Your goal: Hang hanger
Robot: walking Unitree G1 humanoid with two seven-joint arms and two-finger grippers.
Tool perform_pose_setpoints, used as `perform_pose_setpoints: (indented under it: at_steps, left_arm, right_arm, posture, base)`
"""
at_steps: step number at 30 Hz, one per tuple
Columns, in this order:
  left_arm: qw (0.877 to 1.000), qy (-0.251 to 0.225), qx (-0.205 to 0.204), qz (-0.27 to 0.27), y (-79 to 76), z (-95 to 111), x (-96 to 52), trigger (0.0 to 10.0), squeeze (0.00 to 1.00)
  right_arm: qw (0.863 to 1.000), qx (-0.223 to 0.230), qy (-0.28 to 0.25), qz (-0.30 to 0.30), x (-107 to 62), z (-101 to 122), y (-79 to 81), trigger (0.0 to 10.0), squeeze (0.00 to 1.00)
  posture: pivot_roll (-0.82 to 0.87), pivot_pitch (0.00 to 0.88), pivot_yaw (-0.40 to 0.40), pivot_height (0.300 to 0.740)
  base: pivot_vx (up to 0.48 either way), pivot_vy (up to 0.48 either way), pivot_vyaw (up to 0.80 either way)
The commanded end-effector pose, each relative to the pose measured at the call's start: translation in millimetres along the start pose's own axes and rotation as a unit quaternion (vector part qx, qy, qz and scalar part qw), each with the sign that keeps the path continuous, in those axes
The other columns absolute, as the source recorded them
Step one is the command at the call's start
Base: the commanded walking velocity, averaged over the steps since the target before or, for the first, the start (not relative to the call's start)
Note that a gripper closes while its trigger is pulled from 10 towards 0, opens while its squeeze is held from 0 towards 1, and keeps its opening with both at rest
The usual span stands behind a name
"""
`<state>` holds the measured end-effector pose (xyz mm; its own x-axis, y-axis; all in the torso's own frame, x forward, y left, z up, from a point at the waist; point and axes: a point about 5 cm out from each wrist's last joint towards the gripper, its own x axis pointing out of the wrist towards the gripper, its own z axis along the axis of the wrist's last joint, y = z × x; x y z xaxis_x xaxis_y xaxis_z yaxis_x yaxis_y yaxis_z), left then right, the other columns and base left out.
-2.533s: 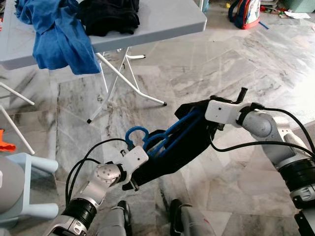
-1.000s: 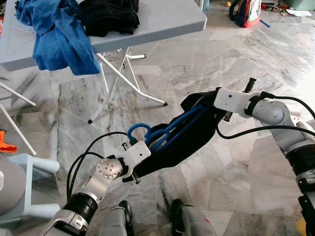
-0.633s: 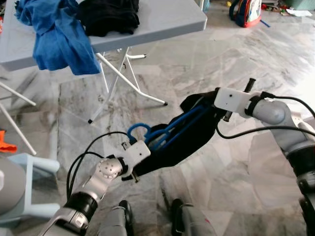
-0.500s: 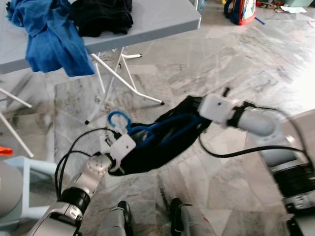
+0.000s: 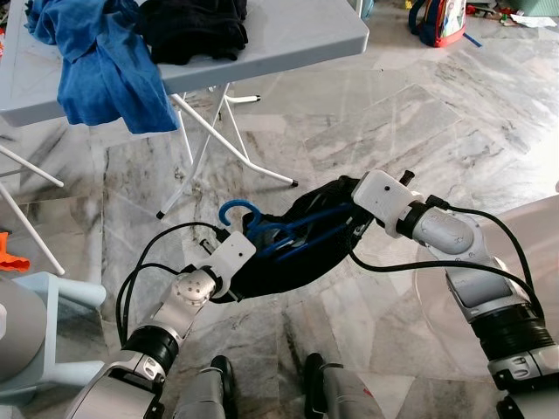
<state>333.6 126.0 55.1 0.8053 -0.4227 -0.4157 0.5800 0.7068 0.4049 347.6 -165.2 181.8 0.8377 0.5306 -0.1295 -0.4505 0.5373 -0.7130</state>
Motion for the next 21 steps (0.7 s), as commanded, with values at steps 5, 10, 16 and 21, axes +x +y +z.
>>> perform_pose_setpoints:
  at_steps: [5, 10, 16, 21]
  left_arm:
    - [0.998, -0.028, 0.019, -0.056, -5.4, 2, -5.9, 1.0, 0.0]
    - [0.995, -0.033, 0.045, -0.077, -7.2, -4, -13.6, 0.9, 0.0]
    - [0.995, -0.042, 0.061, -0.06, -0.7, -7, -20.0, 0.9, 0.0]
    - [0.997, -0.043, 0.06, -0.025, 10.3, -11, -26.7, 0.5, 0.0]
  right_arm:
    - [0.997, -0.01, 0.049, -0.053, -5.3, -17, -14.8, 0.0, 0.0]
    - [0.993, -0.015, 0.081, -0.087, -2.2, -28, -22.4, 0.0, 0.0]
    - [0.99, -0.012, 0.094, -0.109, -2.9, -35, -25.9, 0.0, 0.0]
    - [0.986, -0.016, 0.108, -0.124, -5.8, -43, -32.0, 0.0, 0.0]
  posture:
    - [-0.16, 0.257, 0.008, 0.74]
    - [-0.15, 0.265, 0.002, 0.74]
    - [-0.15, 0.273, -0.008, 0.74]
    - [-0.15, 0.28, -0.013, 0.74]
  base:
    - [0.0, 0.0, 0.0]
    - [0.0, 0.0, 0.0]
    - [0.0, 0.0, 0.0]
    - [0.0, 0.0, 0.0]
